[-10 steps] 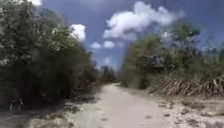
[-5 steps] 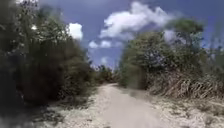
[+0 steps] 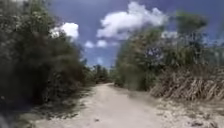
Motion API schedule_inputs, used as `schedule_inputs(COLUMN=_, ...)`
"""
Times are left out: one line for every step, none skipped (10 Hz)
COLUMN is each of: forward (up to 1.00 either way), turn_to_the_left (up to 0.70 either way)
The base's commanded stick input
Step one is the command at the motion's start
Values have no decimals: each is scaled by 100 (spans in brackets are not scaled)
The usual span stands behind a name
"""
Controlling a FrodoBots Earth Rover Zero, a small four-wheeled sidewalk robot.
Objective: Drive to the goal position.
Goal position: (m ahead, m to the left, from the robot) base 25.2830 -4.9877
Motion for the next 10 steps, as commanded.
schedule_inputs(forward=100, turn_to_the_left=36)
schedule_inputs(forward=100, turn_to_the_left=37)
schedule_inputs(forward=100, turn_to_the_left=6)
schedule_inputs(forward=100, turn_to_the_left=0)
schedule_inputs(forward=100, turn_to_the_left=0)
schedule_inputs(forward=100, turn_to_the_left=0)
schedule_inputs(forward=100, turn_to_the_left=0)
schedule_inputs(forward=100, turn_to_the_left=0)
schedule_inputs(forward=100, turn_to_the_left=0)
schedule_inputs(forward=100, turn_to_the_left=16)
